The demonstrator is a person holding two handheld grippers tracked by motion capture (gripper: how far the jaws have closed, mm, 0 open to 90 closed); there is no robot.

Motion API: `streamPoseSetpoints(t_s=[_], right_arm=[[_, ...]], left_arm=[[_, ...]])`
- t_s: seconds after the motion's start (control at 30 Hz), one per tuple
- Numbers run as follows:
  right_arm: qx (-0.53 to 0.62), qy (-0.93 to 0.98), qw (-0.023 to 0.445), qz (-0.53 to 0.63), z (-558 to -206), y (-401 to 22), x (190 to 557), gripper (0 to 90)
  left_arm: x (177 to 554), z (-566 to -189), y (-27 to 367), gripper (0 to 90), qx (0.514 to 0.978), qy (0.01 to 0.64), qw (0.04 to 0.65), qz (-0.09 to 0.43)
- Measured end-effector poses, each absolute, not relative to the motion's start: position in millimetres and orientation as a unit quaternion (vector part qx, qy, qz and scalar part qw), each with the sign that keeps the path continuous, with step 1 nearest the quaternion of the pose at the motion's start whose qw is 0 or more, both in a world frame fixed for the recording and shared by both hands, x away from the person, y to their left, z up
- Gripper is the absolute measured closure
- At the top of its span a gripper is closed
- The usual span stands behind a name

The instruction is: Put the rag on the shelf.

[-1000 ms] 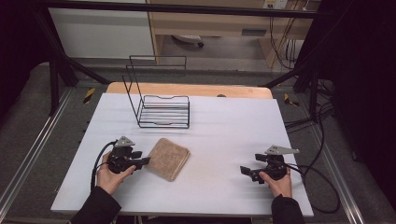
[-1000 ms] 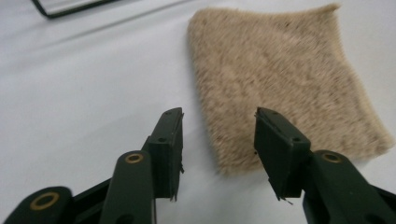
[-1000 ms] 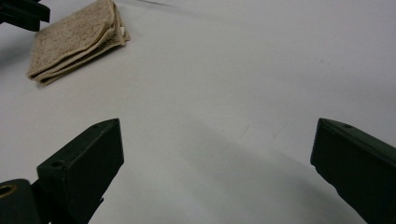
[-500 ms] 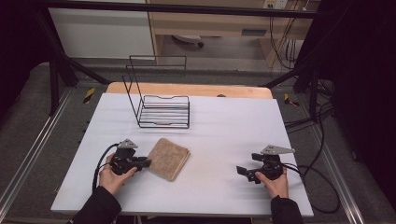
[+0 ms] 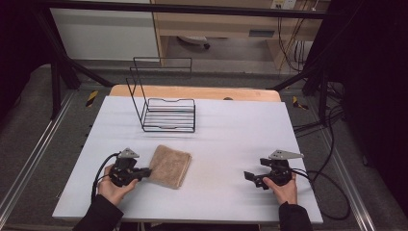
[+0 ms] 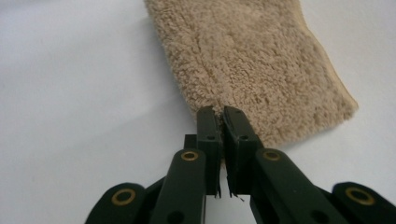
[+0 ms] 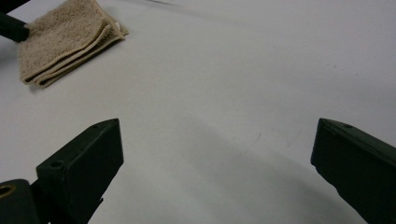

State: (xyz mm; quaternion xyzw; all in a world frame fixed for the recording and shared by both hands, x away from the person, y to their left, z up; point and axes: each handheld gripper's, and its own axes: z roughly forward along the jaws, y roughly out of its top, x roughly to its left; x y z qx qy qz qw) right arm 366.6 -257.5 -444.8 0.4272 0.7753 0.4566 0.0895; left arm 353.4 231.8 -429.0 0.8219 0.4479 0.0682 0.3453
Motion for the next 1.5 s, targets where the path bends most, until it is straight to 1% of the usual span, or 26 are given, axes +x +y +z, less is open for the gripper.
streamPoseSetpoints(t_s=[0.17, 0.23, 0.27, 0.3, 0.33, 0.37, 0.4, 0.43, 0.5, 0.53, 0.57, 0.7, 0.77, 0.83, 0.87, 0.9, 1.0, 1.03, 1.07, 1.1, 1.17, 1.23, 1.3, 1.37, 1.43, 1.5], right_arm=[[0.428, 0.774, 0.092, 0.456, -444.7, -257.8, 366.6, 2.8], [0.428, 0.775, 0.094, 0.455, -444.8, -257.8, 366.8, 2.8], [0.428, 0.775, 0.094, 0.455, -444.8, -257.8, 366.8, 2.8], [0.430, 0.773, 0.094, 0.456, -444.5, -258.0, 366.6, 2.7], [0.430, 0.773, 0.094, 0.456, -444.5, -258.0, 366.6, 2.7], [0.432, 0.772, 0.094, 0.457, -444.4, -257.9, 366.4, 2.7], [0.432, 0.772, 0.095, 0.457, -444.4, -258.1, 366.4, 2.7], [0.432, 0.772, 0.096, 0.456, -444.6, -258.0, 366.4, 2.7], [0.431, 0.773, 0.097, 0.456, -444.7, -258.0, 366.5, 2.6], [0.431, 0.773, 0.097, 0.456, -444.7, -257.9, 366.5, 2.6], [0.431, 0.773, 0.097, 0.456, -444.7, -257.9, 366.5, 2.6], [0.431, 0.773, 0.100, 0.454, -444.9, -258.3, 366.7, 2.5], [0.431, 0.774, 0.101, 0.453, -444.8, -258.6, 366.6, 2.5], [0.431, 0.774, 0.100, 0.454, -444.7, -258.6, 366.5, 2.5], [0.432, 0.774, 0.098, 0.454, -444.7, -258.3, 366.4, 2.5], [0.432, 0.774, 0.098, 0.454, -444.7, -258.3, 366.4, 2.5], [0.430, 0.774, 0.099, 0.453, -444.6, -258.5, 366.4, 2.5], [0.431, 0.774, 0.100, 0.454, -444.7, -258.5, 366.4, 2.5], [0.431, 0.774, 0.100, 0.454, -444.7, -258.5, 366.4, 2.5], [0.430, 0.775, 0.098, 0.452, -444.9, -258.4, 366.7, 2.5], [0.430, 0.775, 0.097, 0.452, -445.0, -258.1, 366.8, 2.5], [0.431, 0.775, 0.095, 0.452, -444.9, -257.7, 366.6, 2.5], [0.430, 0.775, 0.097, 0.453, -444.9, -257.8, 366.8, 2.5], [0.432, 0.772, 0.096, 0.456, -444.3, -258.0, 366.4, 2.5], [0.432, 0.772, 0.096, 0.457, -444.3, -258.0, 366.6, 2.5], [0.432, 0.771, 0.094, 0.459, -443.6, -257.9, 367.0, 2.5]], left_arm=[[343.1, -434.6, 232.4, 84.7, 0.821, 0.449, 0.342, 0.079], [343.7, -433.2, 232.3, 80.3, 0.823, 0.446, 0.342, 0.087], [344.4, -431.9, 232.8, 80.3, 0.825, 0.443, 0.340, 0.092], [345.4, -430.4, 233.5, 71.6, 0.824, 0.444, 0.338, 0.100], [347.1, -428.5, 234.8, 71.6, 0.823, 0.444, 0.339, 0.104], [349.8, -426.2, 236.4, 68.0, 0.821, 0.445, 0.341, 0.107], [353.4, -423.6, 238.1, 62.2, 0.819, 0.446, 0.344, 0.110], [361.3, -418.0, 240.8, 52.3, 0.815, 0.446, 0.351, 0.116], [365.8, -415.6, 241.8, 44.2, 0.812, 0.447, 0.356, 0.120], [369.6, -414.1, 242.3, 40.9, 0.811, 0.447, 0.358, 0.121], [376.1, -412.3, 242.7, 40.9, 0.809, 0.448, 0.361, 0.120], [396.5, -411.9, 239.3, 23.8, 0.809, 0.449, 0.358, 0.124], [404.1, -413.1, 235.5, 22.8, 0.808, 0.448, 0.362, 0.127], [410.7, -415.8, 232.2, 23.2, 0.803, 0.450, 0.367, 0.131], [414.1, -417.6, 230.9, 26.4, 0.801, 0.453, 0.368, 0.133], [417.8, -419.8, 230.1, 26.4, 0.800, 0.456, 0.367, 0.134], [427.1, -427.9, 231.0, 33.8, 0.793, 0.468, 0.369, 0.123], [429.1, -430.1, 231.7, 40.6, 0.792, 0.473, 0.367, 0.123], [430.6, -431.7, 232.2, 40.6, 0.792, 0.474, 0.365, 0.121], [432.1, -433.2, 232.3, 46.7, 0.792, 0.475, 0.365, 0.119], [434.0, -435.4, 231.9, 48.7, 0.792, 0.474, 0.367, 0.112], [435.0, -438.2, 230.3, 55.3, 0.798, 0.470, 0.362, 0.106], [435.0, -440.4, 229.0, 56.9, 0.801, 0.468, 0.360, 0.099], [434.9, -441.9, 228.8, 62.1, 0.802, 0.469, 0.359, 0.092], [435.1, -443.6, 229.1, 63.4, 0.801, 0.470, 0.360, 0.085], [435.2, -444.3, 229.1, 67.2, 0.802, 0.470, 0.361, 0.081]])
